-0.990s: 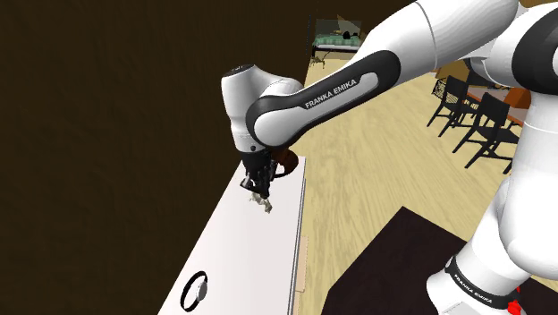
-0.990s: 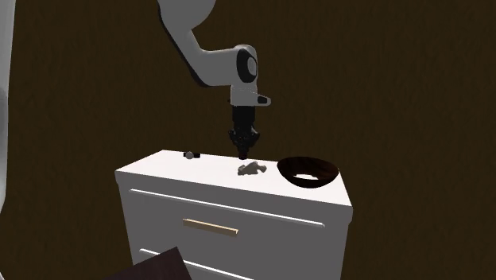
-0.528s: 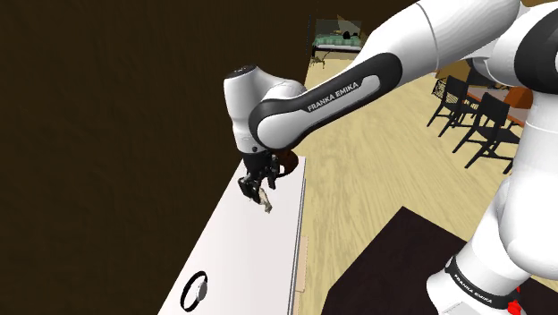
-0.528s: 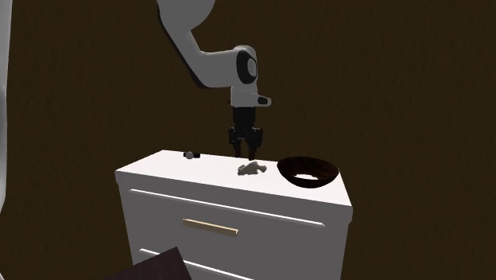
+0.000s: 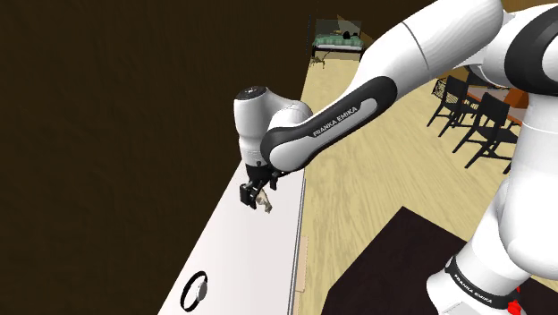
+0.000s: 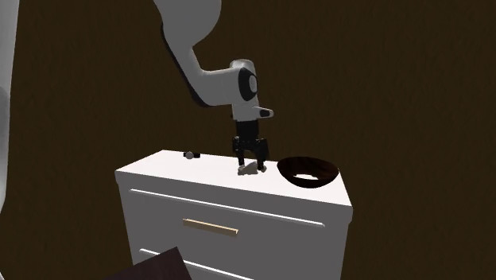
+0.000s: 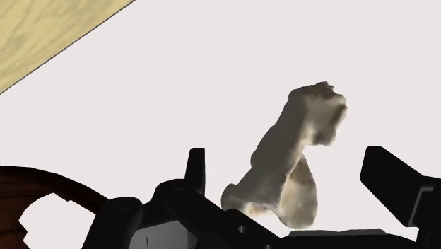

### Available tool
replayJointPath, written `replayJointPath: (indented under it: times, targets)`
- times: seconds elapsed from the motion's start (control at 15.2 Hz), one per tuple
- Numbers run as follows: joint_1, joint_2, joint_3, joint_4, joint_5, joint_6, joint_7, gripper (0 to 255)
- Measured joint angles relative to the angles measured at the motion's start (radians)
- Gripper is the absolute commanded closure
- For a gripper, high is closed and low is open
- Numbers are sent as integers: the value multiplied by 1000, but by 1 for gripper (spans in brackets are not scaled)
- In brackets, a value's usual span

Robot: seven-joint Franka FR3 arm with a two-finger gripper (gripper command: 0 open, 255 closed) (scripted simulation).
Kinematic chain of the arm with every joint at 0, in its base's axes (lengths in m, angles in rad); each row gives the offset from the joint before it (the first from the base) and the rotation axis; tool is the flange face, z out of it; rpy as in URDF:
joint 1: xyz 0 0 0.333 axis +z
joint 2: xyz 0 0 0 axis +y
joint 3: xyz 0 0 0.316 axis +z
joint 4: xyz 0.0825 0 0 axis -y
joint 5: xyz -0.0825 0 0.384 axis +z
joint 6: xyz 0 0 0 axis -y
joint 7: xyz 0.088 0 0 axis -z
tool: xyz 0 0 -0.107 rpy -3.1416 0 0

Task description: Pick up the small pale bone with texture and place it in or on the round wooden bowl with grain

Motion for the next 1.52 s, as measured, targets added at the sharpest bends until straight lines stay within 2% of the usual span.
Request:
replayJointPath:
  times: [0.53, 0.59, 1.25, 1.52]
  targets:
    - [0, 16, -5, -16, -12, 32, 8, 0]
    - [0, 16, -5, -16, -12, 32, 8, 255]
    - [1, 11, -2, -16, -10, 33, 8, 255]
    - [-3, -8, 1, -5, 3, -1, -4, 255]
